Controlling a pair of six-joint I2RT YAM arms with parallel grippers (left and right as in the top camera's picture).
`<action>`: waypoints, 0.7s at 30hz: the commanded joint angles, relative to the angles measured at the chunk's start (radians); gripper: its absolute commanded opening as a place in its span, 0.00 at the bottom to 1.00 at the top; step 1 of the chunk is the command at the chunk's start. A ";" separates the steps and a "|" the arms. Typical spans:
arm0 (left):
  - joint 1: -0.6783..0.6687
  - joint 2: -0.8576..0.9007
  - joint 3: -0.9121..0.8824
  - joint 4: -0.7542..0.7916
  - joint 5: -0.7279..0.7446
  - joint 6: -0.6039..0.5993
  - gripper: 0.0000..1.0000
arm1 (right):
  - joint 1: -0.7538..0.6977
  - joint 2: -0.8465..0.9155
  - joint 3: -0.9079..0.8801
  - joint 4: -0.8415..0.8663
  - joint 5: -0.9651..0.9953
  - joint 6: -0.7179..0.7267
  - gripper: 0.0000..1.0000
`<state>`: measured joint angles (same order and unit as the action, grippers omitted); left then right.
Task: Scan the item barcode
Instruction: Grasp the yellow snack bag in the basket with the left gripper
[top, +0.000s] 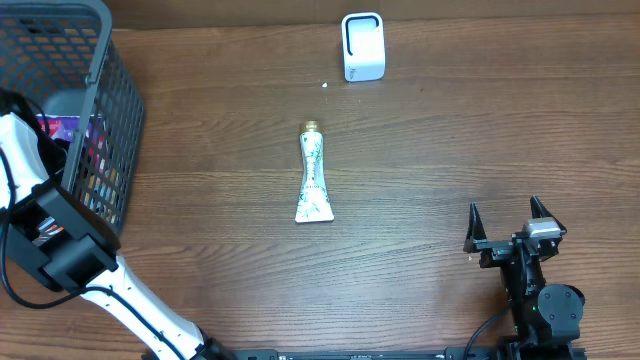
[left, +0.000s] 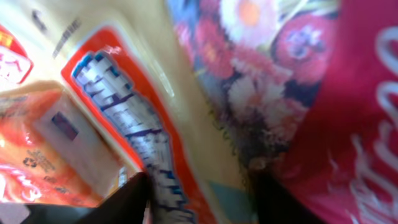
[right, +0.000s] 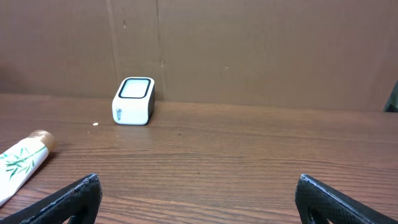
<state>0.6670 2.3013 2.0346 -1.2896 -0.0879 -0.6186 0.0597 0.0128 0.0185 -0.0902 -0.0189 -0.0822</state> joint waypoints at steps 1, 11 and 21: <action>0.002 0.034 -0.036 -0.027 -0.031 -0.001 0.38 | 0.005 -0.010 -0.010 0.006 0.003 0.003 1.00; 0.002 0.032 -0.010 -0.067 -0.031 0.058 0.04 | 0.005 -0.010 -0.010 0.006 0.003 0.003 1.00; -0.003 0.021 0.294 -0.231 0.000 0.060 0.04 | 0.005 -0.010 -0.010 0.006 0.003 0.003 1.00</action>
<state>0.6674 2.3299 2.2051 -1.4937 -0.1059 -0.5743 0.0597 0.0128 0.0185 -0.0898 -0.0189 -0.0822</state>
